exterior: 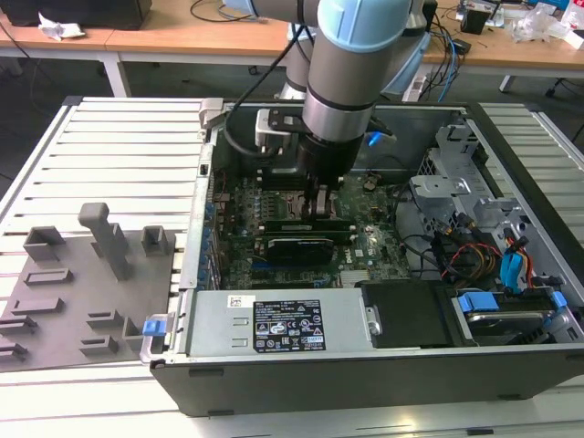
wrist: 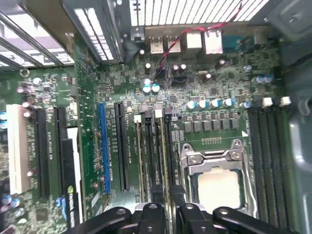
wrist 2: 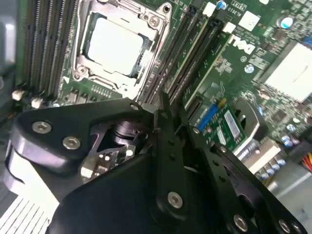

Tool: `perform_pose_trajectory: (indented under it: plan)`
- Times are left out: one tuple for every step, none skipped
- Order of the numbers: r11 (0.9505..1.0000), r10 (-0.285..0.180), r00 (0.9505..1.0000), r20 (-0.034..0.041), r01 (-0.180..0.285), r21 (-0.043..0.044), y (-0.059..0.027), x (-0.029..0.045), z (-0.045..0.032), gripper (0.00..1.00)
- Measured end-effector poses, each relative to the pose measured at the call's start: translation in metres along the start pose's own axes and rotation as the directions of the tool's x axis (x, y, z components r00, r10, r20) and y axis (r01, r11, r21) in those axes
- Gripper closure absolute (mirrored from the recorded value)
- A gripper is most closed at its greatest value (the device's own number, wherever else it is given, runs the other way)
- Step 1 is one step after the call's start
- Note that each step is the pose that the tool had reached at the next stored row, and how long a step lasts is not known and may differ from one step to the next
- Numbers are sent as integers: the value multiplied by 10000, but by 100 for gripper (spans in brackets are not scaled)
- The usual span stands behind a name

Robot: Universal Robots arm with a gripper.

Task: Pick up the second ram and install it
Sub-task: 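Insert the second ram into the second slot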

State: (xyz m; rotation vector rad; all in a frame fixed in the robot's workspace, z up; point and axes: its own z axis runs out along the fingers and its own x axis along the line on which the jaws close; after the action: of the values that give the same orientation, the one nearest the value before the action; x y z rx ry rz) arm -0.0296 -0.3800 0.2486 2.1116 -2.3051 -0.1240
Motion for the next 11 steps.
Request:
perform_pose_trajectory:
  plan:
    - [10000,5,10000,-82,-5,6,6,-21,-59,81]
    - [10000,11,9999,-164,-11,14,13,-50,-123,89]
    - [10000,12,9998,-197,-12,17,16,-63,-167,89]
    - [10000,11,9998,-198,-11,18,17,-64,-178,89]
    - [10000,12,9998,-198,-12,18,17,-64,-179,89]
    - [10000,13,9998,-199,-12,18,17,-64,-179,89]
    - [10000,13,9998,-200,-12,17,17,-64,-180,89]
    - [10000,13,9998,-200,-12,18,17,-64,-180,89]
    - [10000,13,9998,-199,-12,17,17,-64,-180,89]
    - [10000,13,9998,-199,-12,17,17,-64,-180,89]
    - [10000,12,9998,-200,-12,17,17,-64,-180,89]
